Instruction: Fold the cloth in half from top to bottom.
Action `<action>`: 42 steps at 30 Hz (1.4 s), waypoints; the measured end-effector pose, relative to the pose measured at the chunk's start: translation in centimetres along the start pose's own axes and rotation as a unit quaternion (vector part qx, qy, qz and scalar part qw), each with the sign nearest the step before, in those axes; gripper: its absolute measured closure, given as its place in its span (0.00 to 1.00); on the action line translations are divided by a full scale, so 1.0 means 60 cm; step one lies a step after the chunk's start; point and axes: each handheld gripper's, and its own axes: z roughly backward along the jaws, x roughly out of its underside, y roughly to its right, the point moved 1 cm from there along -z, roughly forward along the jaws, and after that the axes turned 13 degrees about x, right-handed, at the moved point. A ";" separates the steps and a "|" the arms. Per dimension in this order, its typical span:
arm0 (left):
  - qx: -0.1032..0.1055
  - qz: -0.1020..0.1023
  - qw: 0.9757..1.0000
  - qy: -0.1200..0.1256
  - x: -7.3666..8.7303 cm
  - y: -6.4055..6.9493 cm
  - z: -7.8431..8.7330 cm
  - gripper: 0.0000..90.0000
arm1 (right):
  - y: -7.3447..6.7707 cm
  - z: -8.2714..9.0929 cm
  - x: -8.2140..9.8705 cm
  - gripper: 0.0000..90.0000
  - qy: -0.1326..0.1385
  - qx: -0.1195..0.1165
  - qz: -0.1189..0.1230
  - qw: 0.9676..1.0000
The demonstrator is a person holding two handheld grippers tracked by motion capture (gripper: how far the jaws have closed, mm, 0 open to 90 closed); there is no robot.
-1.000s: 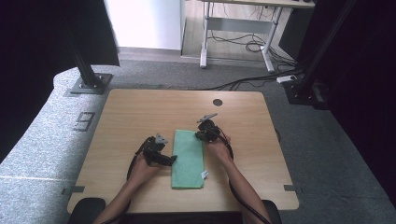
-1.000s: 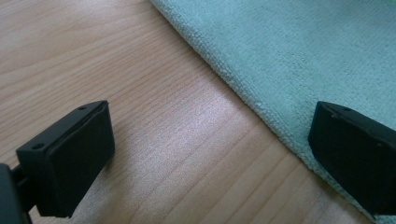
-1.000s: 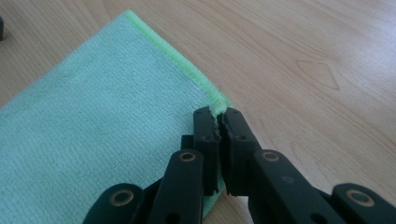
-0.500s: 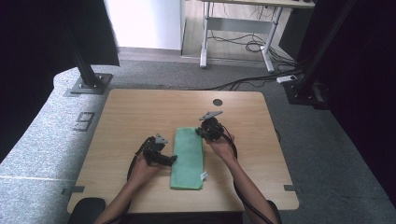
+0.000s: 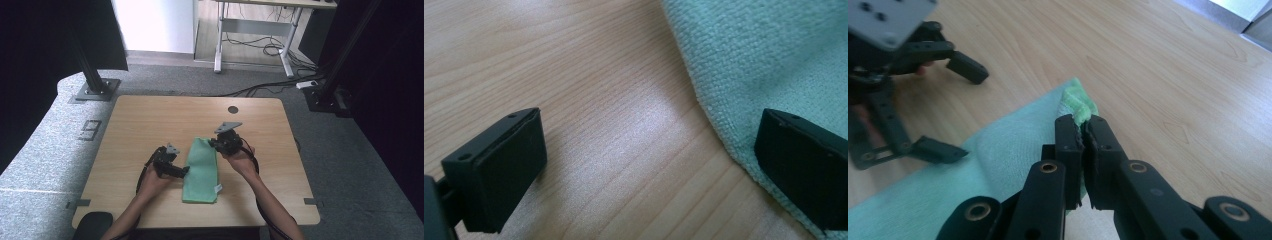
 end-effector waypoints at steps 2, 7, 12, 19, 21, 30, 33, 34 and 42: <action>0.000 0.000 1.000 0.000 0.000 0.000 0.000 0.01 | -0.005 0.010 0.000 0.94 0.004 -0.002 0.005 1.000; 0.000 0.000 1.000 0.000 0.000 0.000 0.000 0.01 | -0.021 0.036 0.002 0.94 0.015 -0.012 0.016 1.000; -0.002 0.002 1.000 0.001 0.000 0.001 0.000 0.01 | -0.040 0.057 0.011 0.94 0.024 -0.023 0.026 0.999; -0.002 0.002 1.000 0.001 0.000 0.001 0.000 0.01 | -0.066 0.079 0.041 0.94 0.031 -0.041 0.032 0.998; -0.001 0.003 1.000 0.001 0.000 0.001 0.000 0.01 | -0.072 0.083 0.050 0.94 0.030 -0.046 0.031 0.998; -0.002 0.002 1.000 0.001 0.000 0.001 0.000 0.01 | -0.095 0.085 0.096 0.94 0.011 -0.057 0.030 0.998; -0.002 0.002 1.000 0.001 0.000 0.001 0.000 0.01 | -0.099 0.083 0.111 0.94 0.004 -0.058 0.024 0.998; -0.002 0.002 1.000 0.001 0.000 0.001 0.000 0.01 | -0.101 0.082 0.116 0.94 0.002 -0.059 0.023 0.998; -0.003 0.003 1.000 0.002 0.000 0.001 0.000 0.01 | -0.120 0.075 0.150 0.93 -0.024 -0.071 0.018 0.997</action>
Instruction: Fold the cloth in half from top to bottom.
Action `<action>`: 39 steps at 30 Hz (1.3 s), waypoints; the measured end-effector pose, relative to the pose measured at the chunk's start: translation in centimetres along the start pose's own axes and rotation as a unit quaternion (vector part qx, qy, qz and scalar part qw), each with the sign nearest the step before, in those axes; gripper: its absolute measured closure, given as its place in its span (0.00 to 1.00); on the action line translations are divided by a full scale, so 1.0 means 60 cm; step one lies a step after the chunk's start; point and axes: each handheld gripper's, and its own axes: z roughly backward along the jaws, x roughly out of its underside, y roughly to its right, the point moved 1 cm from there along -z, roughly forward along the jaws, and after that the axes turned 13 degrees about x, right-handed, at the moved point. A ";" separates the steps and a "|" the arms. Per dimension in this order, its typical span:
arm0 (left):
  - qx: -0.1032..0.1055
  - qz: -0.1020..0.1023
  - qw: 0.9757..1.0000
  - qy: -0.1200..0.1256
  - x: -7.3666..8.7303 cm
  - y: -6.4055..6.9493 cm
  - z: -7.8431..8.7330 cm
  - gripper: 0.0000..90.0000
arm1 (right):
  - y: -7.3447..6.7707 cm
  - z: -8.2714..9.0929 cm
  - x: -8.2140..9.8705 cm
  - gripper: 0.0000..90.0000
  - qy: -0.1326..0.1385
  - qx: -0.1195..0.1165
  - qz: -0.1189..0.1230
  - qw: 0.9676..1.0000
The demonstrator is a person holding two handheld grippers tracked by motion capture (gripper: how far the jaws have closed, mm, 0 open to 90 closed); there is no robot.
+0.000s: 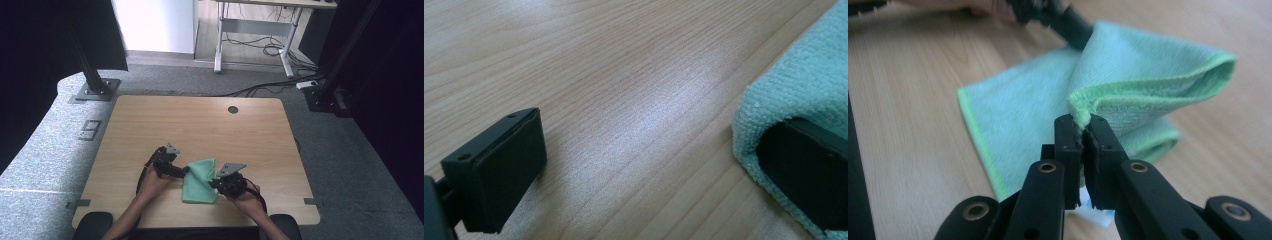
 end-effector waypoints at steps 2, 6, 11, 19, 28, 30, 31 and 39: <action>0.000 0.000 1.000 0.000 0.000 0.000 0.000 0.01 | -0.002 -0.004 0.008 0.93 -0.009 -0.001 -0.002 1.000; 0.000 0.000 1.000 0.000 0.000 0.000 0.000 0.01 | -0.004 -0.006 0.020 0.93 -0.018 -0.007 -0.012 1.000; 0.010 -0.005 1.000 -0.005 0.001 0.001 0.003 0.01 | -0.008 -0.010 0.030 0.94 -0.027 0.002 -0.011 1.000; 0.012 -0.005 1.000 -0.016 0.007 0.014 0.012 0.04 | -0.007 -0.013 0.034 0.95 -0.027 0.004 -0.017 0.999; 0.005 0.000 1.000 -0.006 0.011 0.013 0.011 0.03 | -0.010 0.000 0.036 0.95 -0.027 0.016 0.000 1.000; 0.005 0.000 1.000 -0.006 0.011 0.013 0.011 0.03 | -0.011 0.002 0.037 0.95 -0.027 0.017 -0.002 0.999; 0.004 0.000 1.000 -0.006 0.011 0.013 0.011 0.03 | -0.012 0.004 0.039 0.95 -0.029 0.016 -0.003 0.999; 0.070 -0.024 0.997 -0.036 -0.003 0.024 0.036 0.09 | -0.010 -0.004 0.045 0.95 -0.029 0.019 -0.009 0.999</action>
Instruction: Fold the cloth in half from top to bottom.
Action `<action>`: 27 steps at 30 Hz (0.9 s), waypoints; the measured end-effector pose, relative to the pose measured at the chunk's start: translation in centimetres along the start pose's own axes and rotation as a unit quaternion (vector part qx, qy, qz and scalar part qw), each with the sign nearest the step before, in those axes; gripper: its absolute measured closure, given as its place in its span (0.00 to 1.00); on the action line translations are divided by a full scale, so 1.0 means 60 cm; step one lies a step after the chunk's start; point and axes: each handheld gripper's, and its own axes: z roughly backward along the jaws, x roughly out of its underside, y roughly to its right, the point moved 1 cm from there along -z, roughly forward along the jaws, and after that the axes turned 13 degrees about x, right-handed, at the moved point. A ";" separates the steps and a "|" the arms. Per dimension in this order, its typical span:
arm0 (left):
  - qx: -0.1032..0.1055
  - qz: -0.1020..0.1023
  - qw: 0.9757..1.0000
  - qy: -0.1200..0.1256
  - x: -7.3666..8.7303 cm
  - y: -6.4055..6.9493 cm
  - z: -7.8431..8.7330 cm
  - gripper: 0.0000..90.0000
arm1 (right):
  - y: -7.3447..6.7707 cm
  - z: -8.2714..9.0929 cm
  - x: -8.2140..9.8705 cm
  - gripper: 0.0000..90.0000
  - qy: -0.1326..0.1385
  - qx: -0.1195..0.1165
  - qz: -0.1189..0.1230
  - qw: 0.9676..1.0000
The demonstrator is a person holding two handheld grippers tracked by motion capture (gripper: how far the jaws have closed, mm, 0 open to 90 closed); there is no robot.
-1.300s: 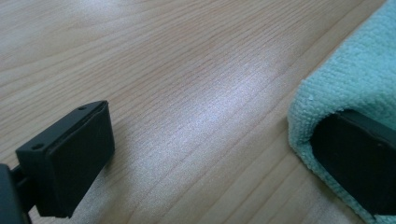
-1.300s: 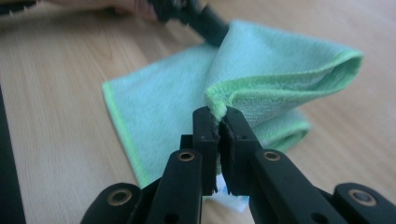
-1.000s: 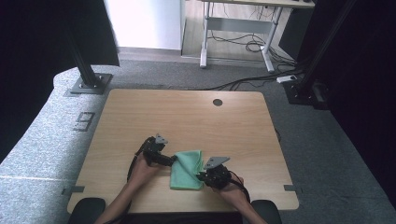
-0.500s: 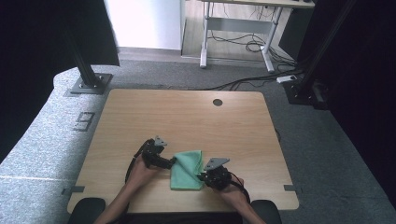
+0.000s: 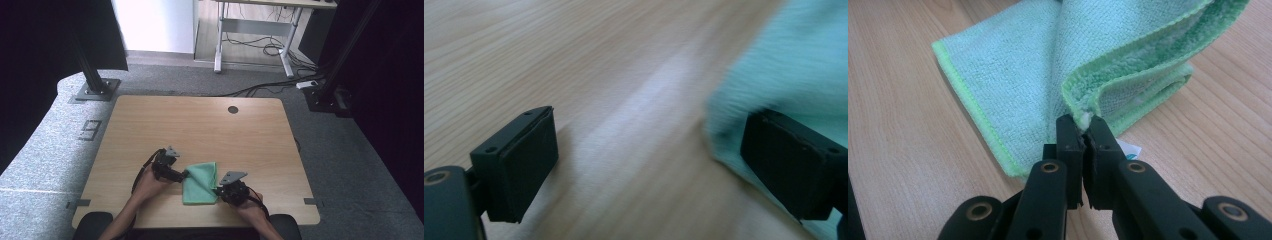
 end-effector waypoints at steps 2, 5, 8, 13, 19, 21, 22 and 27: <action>0.007 -0.006 1.000 0.012 -0.007 0.005 0.014 0.09 | 0.001 -0.001 0.001 0.95 0.001 -0.002 -0.004 1.000; 0.009 -0.013 0.999 0.040 -0.026 0.008 0.031 0.17 | 0.001 -0.002 0.002 0.95 0.002 -0.003 -0.007 1.000; 0.018 -0.023 0.998 0.053 -0.054 0.012 0.030 0.18 | 0.001 -0.003 0.002 0.94 0.003 -0.004 -0.011 1.000; 0.057 -0.036 0.997 0.046 -0.096 0.024 0.002 0.28 | 0.003 -0.003 0.004 0.94 0.005 -0.008 -0.021 1.000; 0.088 -0.056 0.994 0.018 -0.147 0.049 -0.045 0.37 | 0.005 -0.004 0.006 0.94 0.008 -0.011 -0.026 1.000; 0.104 -0.058 0.993 0.002 -0.161 0.054 -0.061 0.42 | 0.005 -0.004 0.007 0.93 0.009 -0.012 -0.028 1.000; 0.114 -0.055 0.992 -0.005 -0.164 0.055 -0.064 0.47 | 0.006 -0.003 0.007 0.93 0.009 -0.012 -0.029 0.999; 0.157 -0.049 0.986 -0.040 -0.167 0.058 -0.074 0.80 | 0.008 -0.004 0.008 0.93 0.010 -0.016 -0.035 0.999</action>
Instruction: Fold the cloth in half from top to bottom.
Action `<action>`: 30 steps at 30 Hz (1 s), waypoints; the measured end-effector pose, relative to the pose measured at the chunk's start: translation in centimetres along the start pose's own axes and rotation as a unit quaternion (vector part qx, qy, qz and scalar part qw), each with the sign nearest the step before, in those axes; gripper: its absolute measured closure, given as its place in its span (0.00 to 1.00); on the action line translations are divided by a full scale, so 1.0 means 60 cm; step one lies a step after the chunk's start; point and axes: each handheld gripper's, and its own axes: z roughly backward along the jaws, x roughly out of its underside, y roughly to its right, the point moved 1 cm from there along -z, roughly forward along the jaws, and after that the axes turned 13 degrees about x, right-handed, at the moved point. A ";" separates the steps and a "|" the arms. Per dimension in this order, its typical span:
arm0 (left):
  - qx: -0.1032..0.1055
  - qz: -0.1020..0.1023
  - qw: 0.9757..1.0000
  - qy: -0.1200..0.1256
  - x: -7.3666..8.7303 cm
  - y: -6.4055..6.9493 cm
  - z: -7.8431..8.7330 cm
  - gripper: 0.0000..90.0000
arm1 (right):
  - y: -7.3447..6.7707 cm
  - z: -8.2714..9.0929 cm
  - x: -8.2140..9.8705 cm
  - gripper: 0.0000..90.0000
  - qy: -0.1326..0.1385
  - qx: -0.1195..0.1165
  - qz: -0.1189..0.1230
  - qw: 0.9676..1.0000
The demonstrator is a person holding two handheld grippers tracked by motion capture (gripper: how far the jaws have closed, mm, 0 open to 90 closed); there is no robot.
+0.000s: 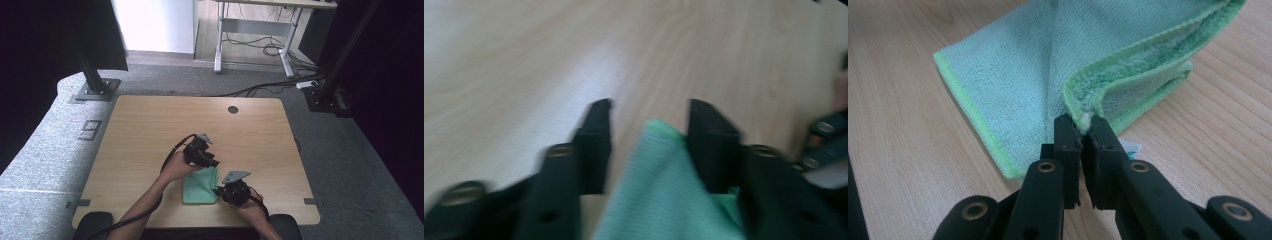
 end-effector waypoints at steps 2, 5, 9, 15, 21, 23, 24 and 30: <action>-0.003 -0.005 1.000 -0.018 0.001 0.003 0.002 0.92 | 0.000 0.000 0.000 0.93 0.000 -0.001 -0.002 1.000; -0.005 -0.012 1.000 -0.014 0.001 0.012 0.016 0.95 | 0.000 0.000 0.000 0.93 0.001 0.001 -0.003 1.000; -0.019 -0.029 0.999 -0.011 0.005 0.036 0.037 0.95 | -0.001 0.003 -0.001 0.91 0.003 0.005 -0.004 1.000; -0.030 -0.038 0.999 0.005 0.039 0.064 0.065 0.94 | -0.003 0.010 -0.004 0.89 0.013 0.007 -0.006 1.000; -0.039 -0.033 0.998 0.021 0.091 0.085 0.084 0.93 | -0.003 0.019 -0.004 0.85 0.021 0.006 -0.009 1.000; -0.043 -0.030 0.998 0.022 0.110 0.090 0.085 0.93 | -0.002 0.022 -0.003 0.81 0.022 0.007 -0.009 1.000; -0.043 -0.030 0.998 0.022 0.110 0.090 0.085 0.92 | -0.002 0.022 -0.003 0.81 0.022 0.007 -0.009 1.000; -0.044 -0.022 0.998 0.029 0.164 0.107 0.082 0.91 | -0.002 0.034 0.003 0.70 0.020 0.009 -0.009 1.000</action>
